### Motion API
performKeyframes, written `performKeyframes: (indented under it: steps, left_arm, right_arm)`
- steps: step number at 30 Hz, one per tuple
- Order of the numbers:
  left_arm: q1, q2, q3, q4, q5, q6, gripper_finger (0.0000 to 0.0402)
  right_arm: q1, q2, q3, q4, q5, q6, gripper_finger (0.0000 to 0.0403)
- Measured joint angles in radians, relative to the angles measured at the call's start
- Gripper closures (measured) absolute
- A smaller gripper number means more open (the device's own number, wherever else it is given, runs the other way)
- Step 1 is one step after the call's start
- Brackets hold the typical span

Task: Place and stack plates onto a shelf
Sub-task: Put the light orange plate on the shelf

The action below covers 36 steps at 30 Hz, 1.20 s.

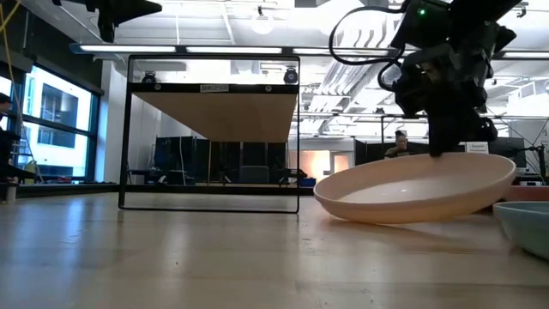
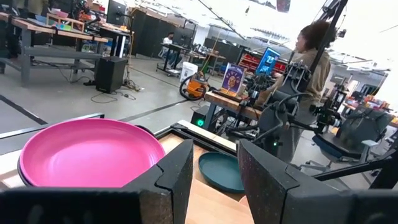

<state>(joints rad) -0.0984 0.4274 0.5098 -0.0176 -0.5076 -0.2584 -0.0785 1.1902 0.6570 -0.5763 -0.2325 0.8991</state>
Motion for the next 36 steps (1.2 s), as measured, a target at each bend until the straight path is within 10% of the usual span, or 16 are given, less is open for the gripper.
performKeyframes:
  steps: [36]
  left_arm:
    - [0.000,0.000,0.000,-0.007,-0.010,-0.001,0.0284]
  right_arm:
    - [-0.004,0.212,0.000,0.081,0.062,0.023,0.0399]
